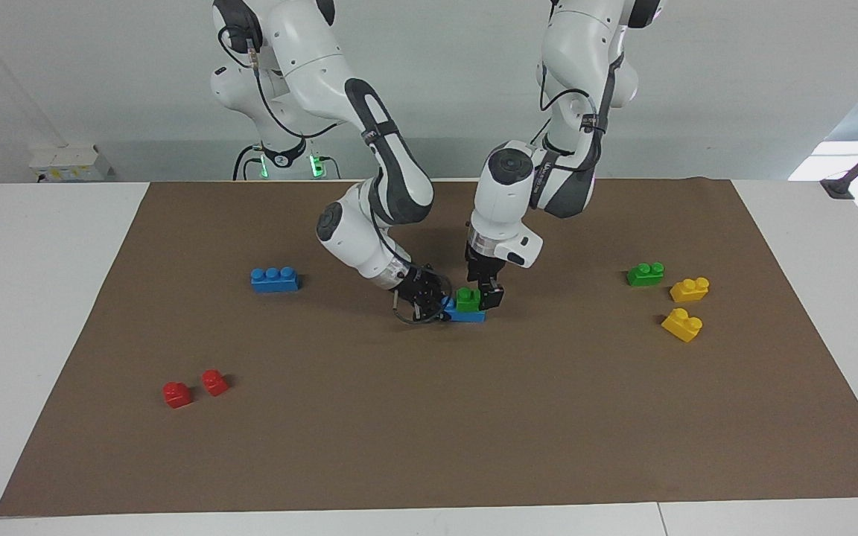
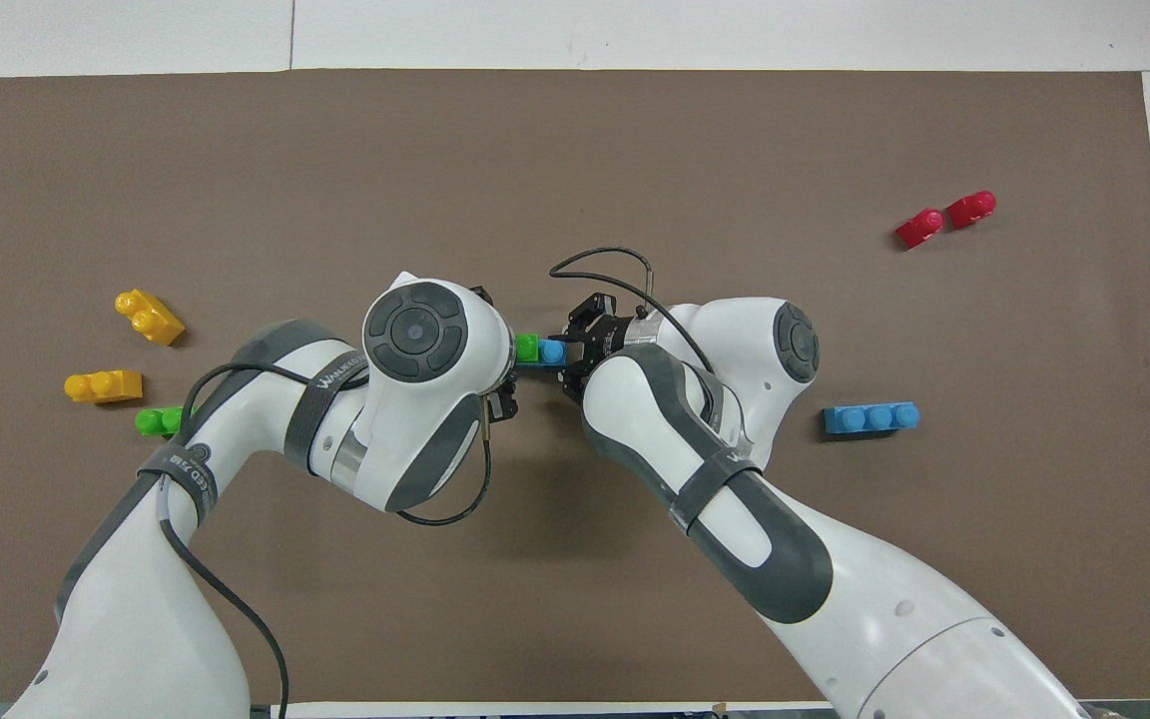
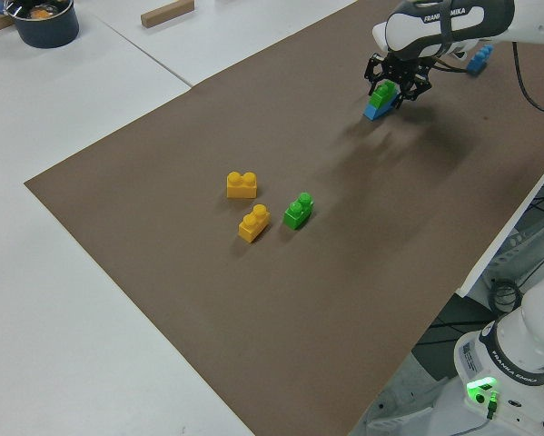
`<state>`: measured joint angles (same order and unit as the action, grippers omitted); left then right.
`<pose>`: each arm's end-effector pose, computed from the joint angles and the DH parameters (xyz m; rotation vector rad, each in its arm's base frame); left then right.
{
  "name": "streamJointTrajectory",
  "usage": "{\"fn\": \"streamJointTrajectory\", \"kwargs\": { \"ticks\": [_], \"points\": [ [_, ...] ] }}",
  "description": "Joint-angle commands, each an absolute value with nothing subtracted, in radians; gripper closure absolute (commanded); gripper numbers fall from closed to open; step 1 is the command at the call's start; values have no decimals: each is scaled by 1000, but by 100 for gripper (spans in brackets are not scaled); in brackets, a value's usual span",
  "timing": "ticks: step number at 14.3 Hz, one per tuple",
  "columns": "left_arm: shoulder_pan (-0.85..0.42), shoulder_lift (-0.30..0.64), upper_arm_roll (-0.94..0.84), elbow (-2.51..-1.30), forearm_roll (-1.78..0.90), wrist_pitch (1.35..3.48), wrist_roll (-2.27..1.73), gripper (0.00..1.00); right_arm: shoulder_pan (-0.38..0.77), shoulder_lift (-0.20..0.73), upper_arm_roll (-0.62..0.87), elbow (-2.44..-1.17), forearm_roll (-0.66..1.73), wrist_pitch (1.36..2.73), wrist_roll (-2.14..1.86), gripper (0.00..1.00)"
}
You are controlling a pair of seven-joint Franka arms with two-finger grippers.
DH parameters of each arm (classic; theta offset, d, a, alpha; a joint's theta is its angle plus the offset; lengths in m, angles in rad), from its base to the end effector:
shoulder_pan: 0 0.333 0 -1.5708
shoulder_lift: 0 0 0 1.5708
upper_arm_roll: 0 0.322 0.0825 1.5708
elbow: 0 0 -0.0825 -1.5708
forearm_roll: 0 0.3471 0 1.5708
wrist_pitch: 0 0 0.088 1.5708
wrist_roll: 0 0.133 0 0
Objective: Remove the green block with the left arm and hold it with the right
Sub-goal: 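Pull the green brick off with the left gripper while the right gripper holds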
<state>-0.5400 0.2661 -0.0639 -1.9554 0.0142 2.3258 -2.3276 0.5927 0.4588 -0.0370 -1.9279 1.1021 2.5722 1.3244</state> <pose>0.4884 -0.3342 0.3545 1.9839 2.2990 0.0079 0.5310 0.3289 0.2737 -1.7288 1.9040 0.5611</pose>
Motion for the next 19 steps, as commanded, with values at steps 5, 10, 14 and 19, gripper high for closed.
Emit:
{"fn": "streamJointTrajectory", "kwargs": {
  "ticks": [5,10,14,19],
  "points": [
    [-555,278,-51,-1925,34,2298,-2333,100,601,471,-38,-1921,1138,2603,1287,100],
    [-535,219,-49,-1913,34,2224,-2294,100,603,471,-38,-1922,1138,2603,1285,100],
    [-526,180,-44,-1904,32,2189,-2283,100,601,471,-38,-1922,1138,2603,1284,100],
    [-474,117,-44,-1901,31,2114,-2206,100,601,471,-38,-1922,1138,2605,1266,100]
  ]
}}
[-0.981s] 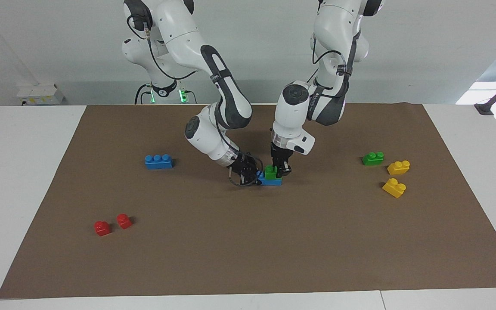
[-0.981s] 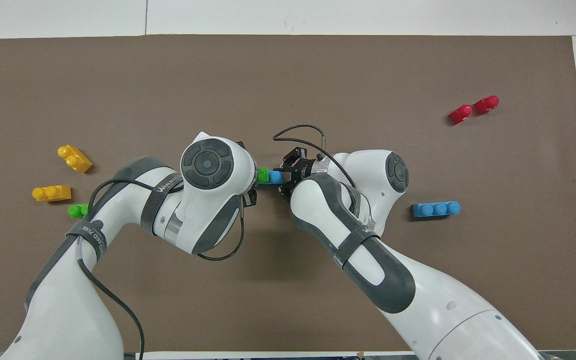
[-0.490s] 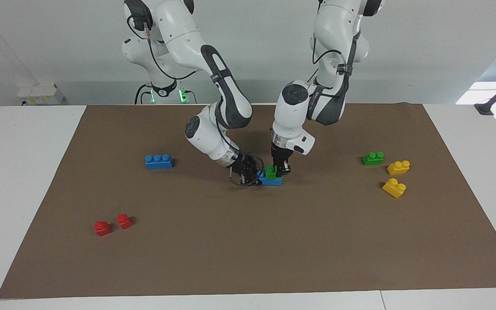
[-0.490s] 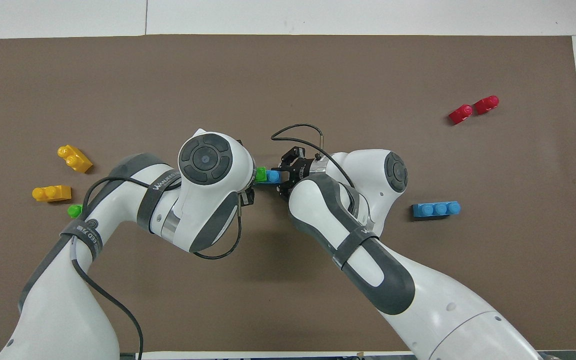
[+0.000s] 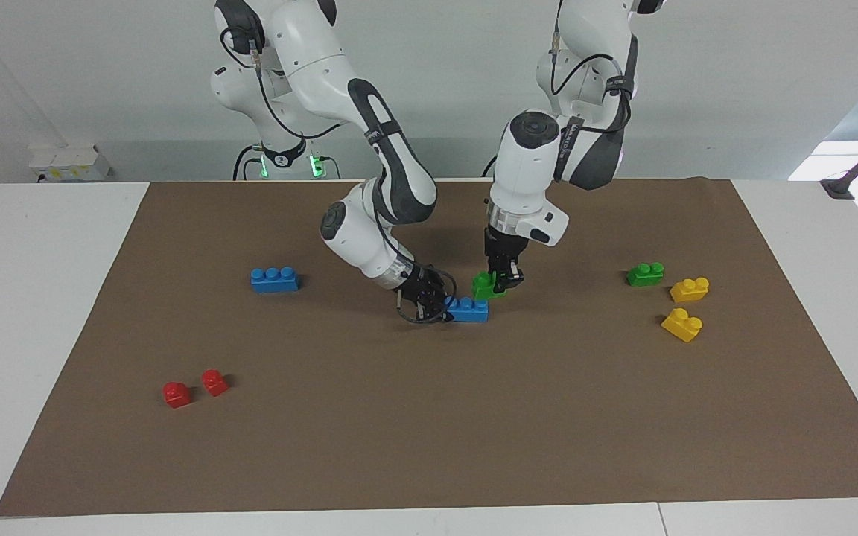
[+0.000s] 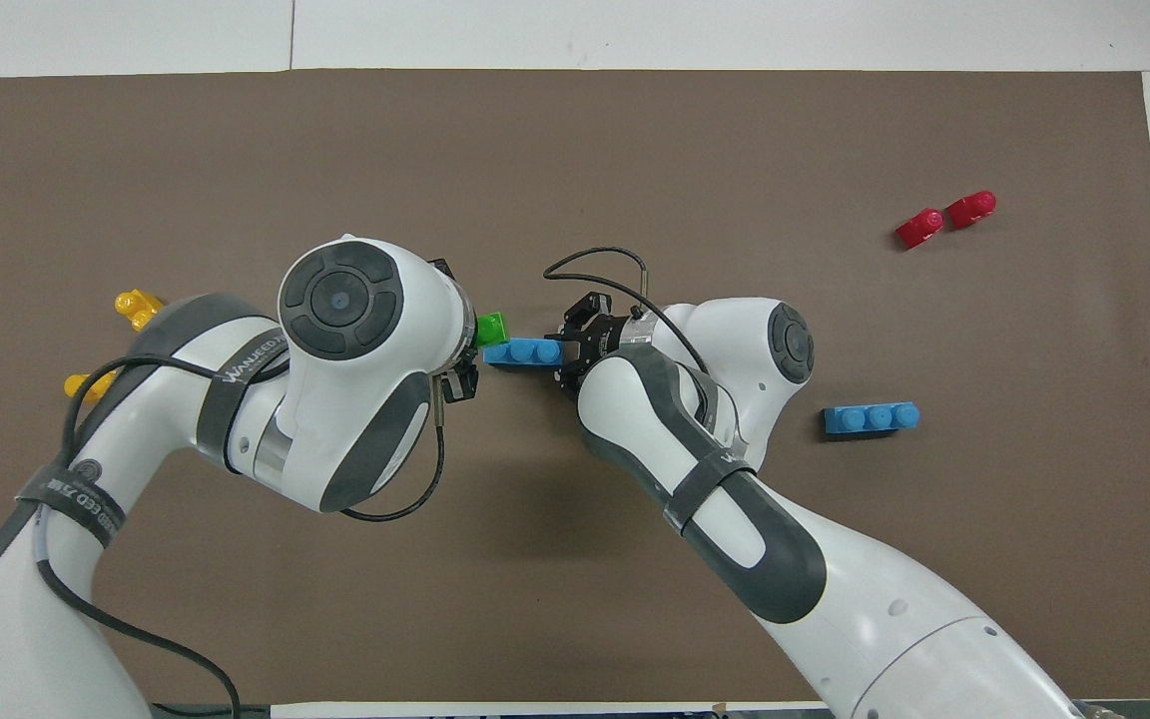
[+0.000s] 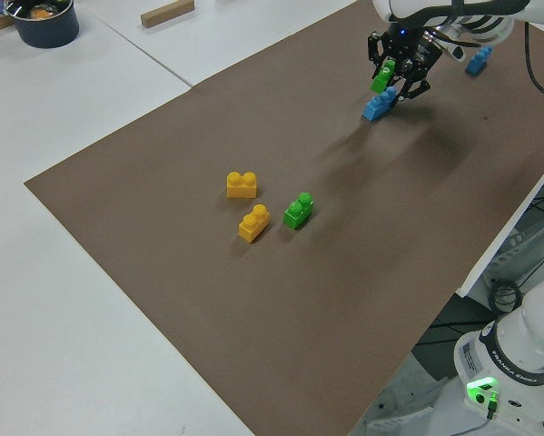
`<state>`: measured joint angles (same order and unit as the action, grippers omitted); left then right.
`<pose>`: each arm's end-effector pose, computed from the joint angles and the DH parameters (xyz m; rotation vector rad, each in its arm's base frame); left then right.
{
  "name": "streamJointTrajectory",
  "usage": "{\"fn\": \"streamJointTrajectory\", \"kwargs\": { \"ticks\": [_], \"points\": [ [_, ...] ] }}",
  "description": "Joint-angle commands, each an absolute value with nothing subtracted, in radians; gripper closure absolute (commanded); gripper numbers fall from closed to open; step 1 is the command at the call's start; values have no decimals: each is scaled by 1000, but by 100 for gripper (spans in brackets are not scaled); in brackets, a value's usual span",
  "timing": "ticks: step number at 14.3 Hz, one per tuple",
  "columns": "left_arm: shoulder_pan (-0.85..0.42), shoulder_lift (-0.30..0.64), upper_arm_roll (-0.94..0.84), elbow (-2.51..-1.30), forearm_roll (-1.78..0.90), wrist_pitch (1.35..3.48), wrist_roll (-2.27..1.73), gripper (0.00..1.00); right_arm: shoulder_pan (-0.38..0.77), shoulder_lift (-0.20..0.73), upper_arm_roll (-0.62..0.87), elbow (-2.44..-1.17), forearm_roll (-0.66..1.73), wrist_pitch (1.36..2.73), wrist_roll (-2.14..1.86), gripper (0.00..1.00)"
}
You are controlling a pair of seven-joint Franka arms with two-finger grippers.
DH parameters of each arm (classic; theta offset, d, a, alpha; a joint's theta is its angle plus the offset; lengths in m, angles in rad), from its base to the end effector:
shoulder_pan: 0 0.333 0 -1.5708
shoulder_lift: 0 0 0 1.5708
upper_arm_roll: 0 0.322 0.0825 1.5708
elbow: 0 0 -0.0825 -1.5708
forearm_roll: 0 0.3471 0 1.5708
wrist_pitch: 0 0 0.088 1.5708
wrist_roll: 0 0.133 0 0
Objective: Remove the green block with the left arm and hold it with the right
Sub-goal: 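Pull the green brick off with the left gripper while the right gripper holds, then carry the green brick outward while the right gripper carries the blue brick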
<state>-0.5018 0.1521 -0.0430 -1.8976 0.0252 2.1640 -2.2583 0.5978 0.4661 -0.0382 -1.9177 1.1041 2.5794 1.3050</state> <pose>0.4964 -0.2980 0.4300 1.9986 2.2785 0.0520 0.5328 0.3318 0.2737 -1.7436 1.8814 0.5459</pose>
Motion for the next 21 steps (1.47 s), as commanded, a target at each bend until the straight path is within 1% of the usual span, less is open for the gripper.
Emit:
{"fn": "streamJointTrajectory", "kwargs": {
  "ticks": [1,4,5,6,8,11,13,14,17,19,21],
  "points": [
    [-466,104,-44,-1901,31,2102,-2166,100,594,469,-40,-1919,1138,2600,1259,100],
    [-422,92,-44,-1901,31,2071,-2030,100,571,468,-44,-1904,1121,2602,1220,100],
    [-405,87,-44,-1901,29,2062,-1966,100,546,460,-51,-1902,1121,2586,1163,100],
    [-388,84,-44,-1901,26,2050,-1900,100,491,456,-51,-1899,1118,2559,1128,100],
    [-341,83,-43,-1902,22,2030,-1765,100,381,456,-52,-1864,1045,2420,1077,100],
    [-267,78,-44,-1913,20,2017,-1558,100,168,454,-51,-1809,921,2199,988,100],
    [-224,69,-43,-1933,18,2017,-1420,100,66,446,-51,-1802,891,2085,931,100],
    [-195,63,-43,-1942,18,2019,-1346,100,26,443,-51,-1804,887,2050,920,100],
    [-137,55,-43,-1973,18,2031,-1160,100,-55,434,-51,-1818,812,1999,904,100],
    [-103,48,-43,-1994,18,2036,-1074,100,-83,428,-51,-1839,779,1993,904,100],
    [-72,41,-43,-2023,18,2086,-1045,100,-101,423,-52,-1848,758,1993,904,100]
  ]
}}
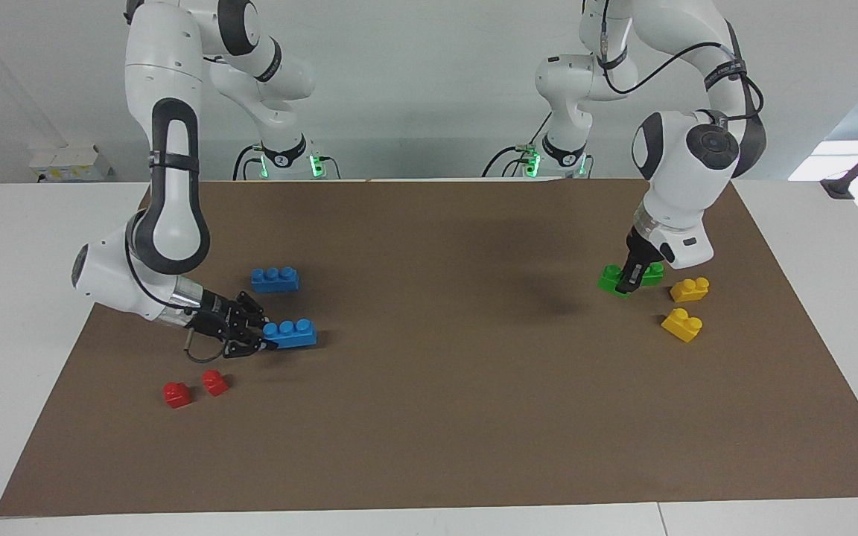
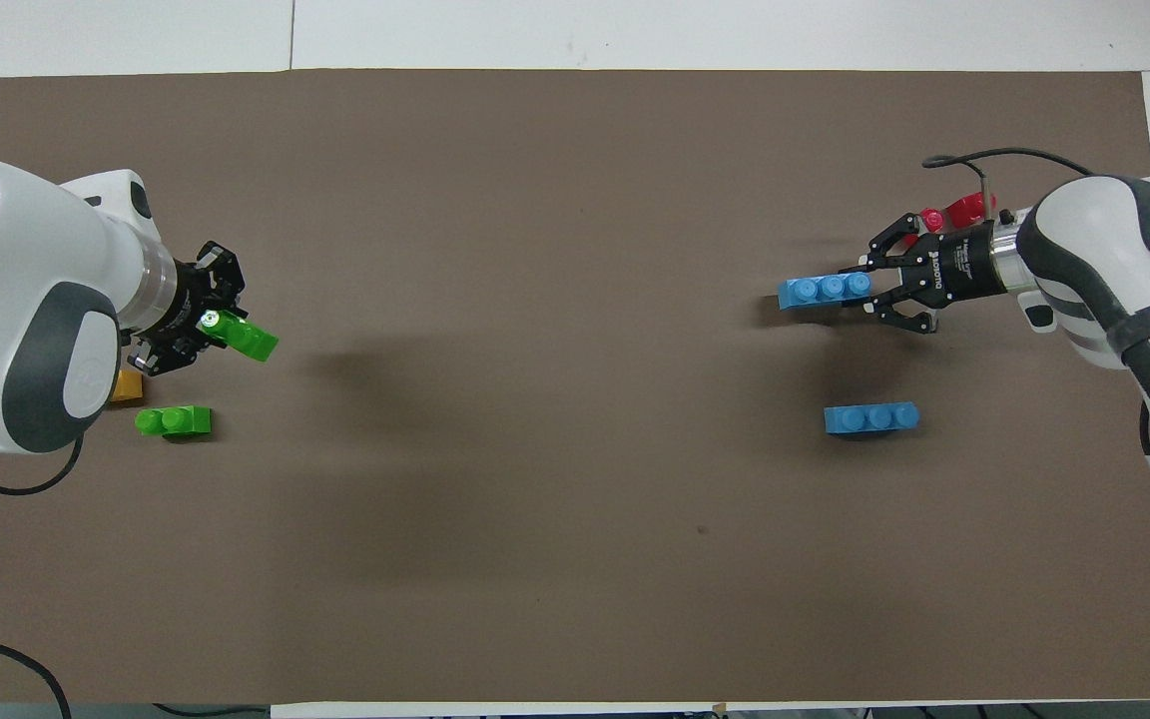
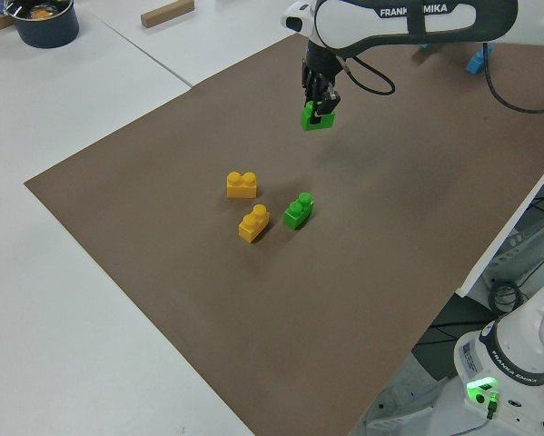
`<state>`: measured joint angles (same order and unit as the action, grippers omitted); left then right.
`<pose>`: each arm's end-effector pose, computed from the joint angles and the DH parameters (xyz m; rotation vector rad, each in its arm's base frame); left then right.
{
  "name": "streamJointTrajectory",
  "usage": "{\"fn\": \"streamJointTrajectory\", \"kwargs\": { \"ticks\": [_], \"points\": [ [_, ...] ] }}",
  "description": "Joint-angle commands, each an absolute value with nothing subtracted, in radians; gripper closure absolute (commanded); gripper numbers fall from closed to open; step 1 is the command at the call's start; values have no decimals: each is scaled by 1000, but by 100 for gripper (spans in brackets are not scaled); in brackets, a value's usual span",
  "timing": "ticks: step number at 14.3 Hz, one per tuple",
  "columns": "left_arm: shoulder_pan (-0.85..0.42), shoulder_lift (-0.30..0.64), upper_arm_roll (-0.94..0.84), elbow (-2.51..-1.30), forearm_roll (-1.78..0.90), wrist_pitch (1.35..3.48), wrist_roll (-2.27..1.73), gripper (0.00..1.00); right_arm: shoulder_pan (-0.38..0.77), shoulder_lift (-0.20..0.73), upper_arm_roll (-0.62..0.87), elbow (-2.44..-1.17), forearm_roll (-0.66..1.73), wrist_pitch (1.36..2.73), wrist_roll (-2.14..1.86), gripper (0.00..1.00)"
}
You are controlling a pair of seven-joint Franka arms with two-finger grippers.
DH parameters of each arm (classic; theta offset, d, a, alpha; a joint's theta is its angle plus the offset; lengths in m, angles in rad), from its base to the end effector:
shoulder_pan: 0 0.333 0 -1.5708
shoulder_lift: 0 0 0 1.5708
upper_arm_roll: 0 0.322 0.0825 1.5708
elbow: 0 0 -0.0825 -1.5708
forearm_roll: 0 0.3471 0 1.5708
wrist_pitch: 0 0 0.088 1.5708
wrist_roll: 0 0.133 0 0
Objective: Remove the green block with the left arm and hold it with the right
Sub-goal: 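Carry the green brick outward while the right gripper carries the blue brick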
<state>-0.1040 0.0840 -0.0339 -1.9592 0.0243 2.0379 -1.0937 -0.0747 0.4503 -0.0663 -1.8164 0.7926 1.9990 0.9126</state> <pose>0.5383 -0.0724 0.4290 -2.7810 -1.4213 -0.0103 0.6021 -0.0218 0.2944 -1.8899 1.7445 0.6272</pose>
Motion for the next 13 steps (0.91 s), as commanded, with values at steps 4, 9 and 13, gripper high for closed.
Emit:
{"fn": "streamJointTrajectory", "kwargs": {
  "ticks": [4,9,13],
  "points": [
    [-34,69,-43,-2075,17,2210,-1045,100,-121,410,-51,-1908,755,2037,867,100],
    [-14,133,-43,-2088,17,2321,-1040,100,-141,410,-51,-1910,755,2037,868,100],
    [-12,176,-41,-2089,17,2378,-1040,100,-141,410,-51,-1908,755,2037,873,100]
  ]
}}
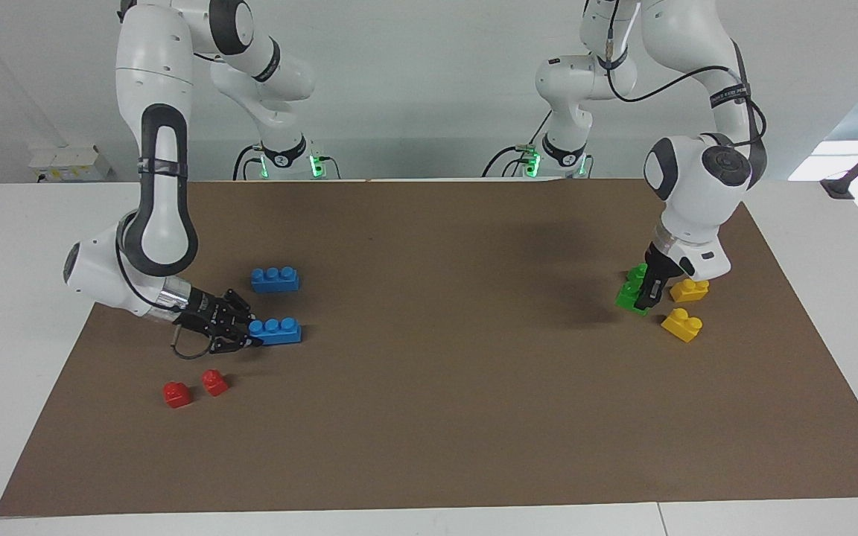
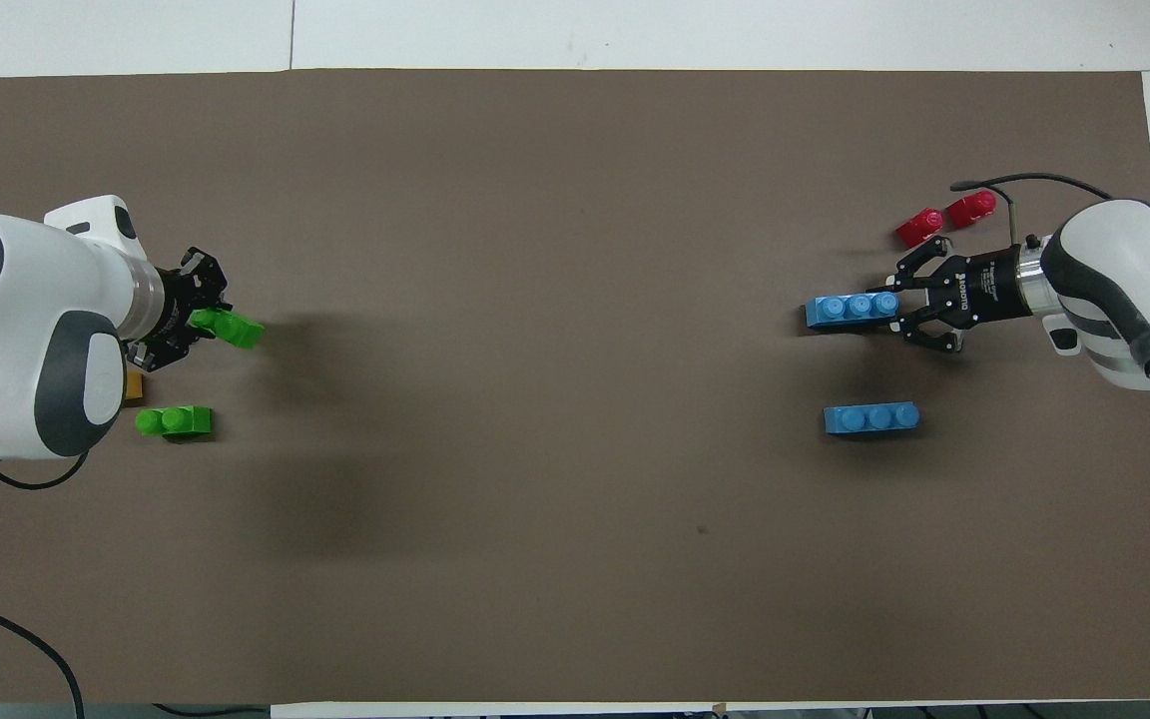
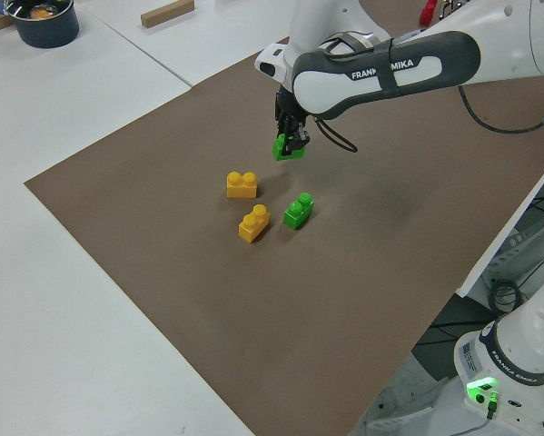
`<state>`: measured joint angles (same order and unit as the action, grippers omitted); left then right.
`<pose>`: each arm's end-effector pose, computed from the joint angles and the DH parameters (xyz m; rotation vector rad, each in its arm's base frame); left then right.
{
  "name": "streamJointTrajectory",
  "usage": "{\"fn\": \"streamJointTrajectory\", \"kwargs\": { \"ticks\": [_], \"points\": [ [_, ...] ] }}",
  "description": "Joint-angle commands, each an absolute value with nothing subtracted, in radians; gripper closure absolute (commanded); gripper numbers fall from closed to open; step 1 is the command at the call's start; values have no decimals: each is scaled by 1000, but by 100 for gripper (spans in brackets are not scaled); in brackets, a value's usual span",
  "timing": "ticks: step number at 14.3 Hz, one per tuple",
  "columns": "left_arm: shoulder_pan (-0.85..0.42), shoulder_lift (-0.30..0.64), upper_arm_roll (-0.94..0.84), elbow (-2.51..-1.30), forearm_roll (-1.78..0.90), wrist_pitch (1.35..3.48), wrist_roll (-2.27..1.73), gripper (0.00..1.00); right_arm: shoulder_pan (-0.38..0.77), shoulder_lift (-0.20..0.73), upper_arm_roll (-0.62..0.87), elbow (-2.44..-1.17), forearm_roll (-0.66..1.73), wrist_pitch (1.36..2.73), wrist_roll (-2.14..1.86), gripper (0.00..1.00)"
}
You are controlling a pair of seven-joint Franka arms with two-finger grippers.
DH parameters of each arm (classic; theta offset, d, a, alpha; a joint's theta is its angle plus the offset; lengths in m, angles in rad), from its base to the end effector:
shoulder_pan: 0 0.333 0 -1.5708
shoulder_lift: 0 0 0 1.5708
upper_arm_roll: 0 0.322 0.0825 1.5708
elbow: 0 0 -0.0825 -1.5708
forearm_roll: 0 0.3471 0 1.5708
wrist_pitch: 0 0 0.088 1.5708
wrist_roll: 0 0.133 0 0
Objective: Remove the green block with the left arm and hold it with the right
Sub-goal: 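Lower the blue brick with the right gripper while the left gripper lowers green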
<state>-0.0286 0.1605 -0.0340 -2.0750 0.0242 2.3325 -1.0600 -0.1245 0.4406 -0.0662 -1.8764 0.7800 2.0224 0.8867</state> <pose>0.5564 -0.0336 0.3647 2.7316 1.4610 0.1381 0.5847 -0.0525 0.2773 -1.8646 1.7951 0.6245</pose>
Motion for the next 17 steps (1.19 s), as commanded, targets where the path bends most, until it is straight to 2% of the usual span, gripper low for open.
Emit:
{"fn": "streamJointTrajectory", "kwargs": {
  "ticks": [1,4,5,6,7,8,10,11,12,15,17],
  "points": [
    [-12,187,-41,-2089,17,2390,-1040,100,-140,410,-51,-1908,755,2037,876,100],
    [-11,215,-41,-2089,17,2416,-1040,100,-127,408,-49,-1908,756,2037,877,100],
    [-11,230,-40,-2089,17,2431,-1040,100,-126,408,-49,-1905,759,2037,879,81],
    [-11,238,-41,-2089,17,2442,-1040,100,-123,410,-48,-1904,761,2037,882,32],
    [-11,241,-40,-2089,17,2445,-1039,100,-123,410,-48,-1898,762,2037,899,15],
    [-9,242,-40,-2088,17,2442,-1035,100,-123,400,-45,-1890,761,2037,931,4],
    [-3,242,-41,-2088,18,2434,-987,100,-121,370,-40,-1867,756,2023,986,2],
    [-2,242,-41,-2086,18,2427,-957,58,-121,348,-38,-1853,753,2013,1015,0],
    [-2,242,-41,-2083,18,2421,-945,1,-120,315,-37,-1845,743,1993,1032,0],
    [5,226,-41,-2068,18,2372,-876,0,-98,226,-38,-1806,626,1959,1028,0],
    [6,207,-41,-2024,18,2295,-865,0,-95,204,-37,-1726,560,1898,1017,0]
  ]
}}
